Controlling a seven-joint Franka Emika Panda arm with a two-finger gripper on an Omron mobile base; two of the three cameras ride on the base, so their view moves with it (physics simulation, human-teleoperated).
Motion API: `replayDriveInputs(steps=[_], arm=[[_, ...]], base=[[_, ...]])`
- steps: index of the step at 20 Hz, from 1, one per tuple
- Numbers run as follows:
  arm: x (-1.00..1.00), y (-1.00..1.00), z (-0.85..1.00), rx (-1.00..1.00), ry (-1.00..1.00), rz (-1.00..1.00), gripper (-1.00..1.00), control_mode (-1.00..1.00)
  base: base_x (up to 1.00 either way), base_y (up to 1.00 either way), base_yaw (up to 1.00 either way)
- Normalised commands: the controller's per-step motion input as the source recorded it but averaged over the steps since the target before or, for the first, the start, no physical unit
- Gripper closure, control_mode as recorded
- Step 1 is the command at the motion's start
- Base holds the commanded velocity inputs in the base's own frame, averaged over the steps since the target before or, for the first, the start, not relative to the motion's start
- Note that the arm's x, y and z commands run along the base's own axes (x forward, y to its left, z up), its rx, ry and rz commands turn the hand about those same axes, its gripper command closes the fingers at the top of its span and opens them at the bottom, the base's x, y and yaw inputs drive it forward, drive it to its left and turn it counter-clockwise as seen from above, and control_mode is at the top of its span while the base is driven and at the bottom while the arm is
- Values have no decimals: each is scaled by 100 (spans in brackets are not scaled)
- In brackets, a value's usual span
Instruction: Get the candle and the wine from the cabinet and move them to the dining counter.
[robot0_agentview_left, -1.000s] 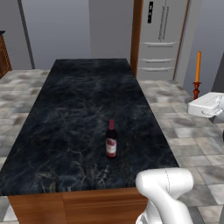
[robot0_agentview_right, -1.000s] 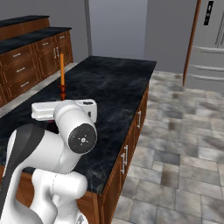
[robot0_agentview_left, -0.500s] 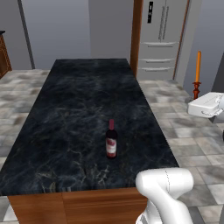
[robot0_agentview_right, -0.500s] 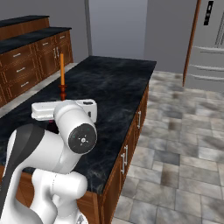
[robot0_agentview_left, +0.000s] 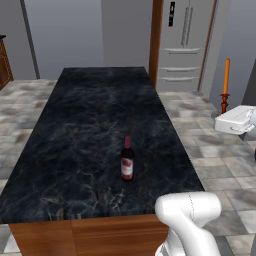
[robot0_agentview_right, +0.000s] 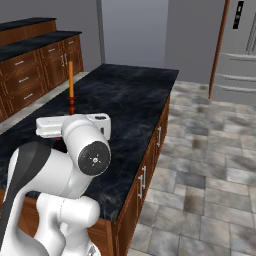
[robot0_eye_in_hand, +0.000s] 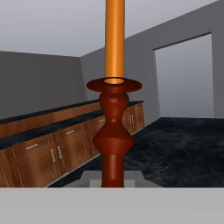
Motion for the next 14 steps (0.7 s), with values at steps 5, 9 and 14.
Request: replayDriveInputs(steps=[5, 9, 14], arm=[[0, 0, 0, 0, 0, 0, 100, -100], [0, 0, 0, 0, 0, 0, 100, -100], [-10, -7, -6, 1, 0, 1, 100, -100]], base=[[0, 0, 0], [0, 0, 0], [0, 0, 0]])
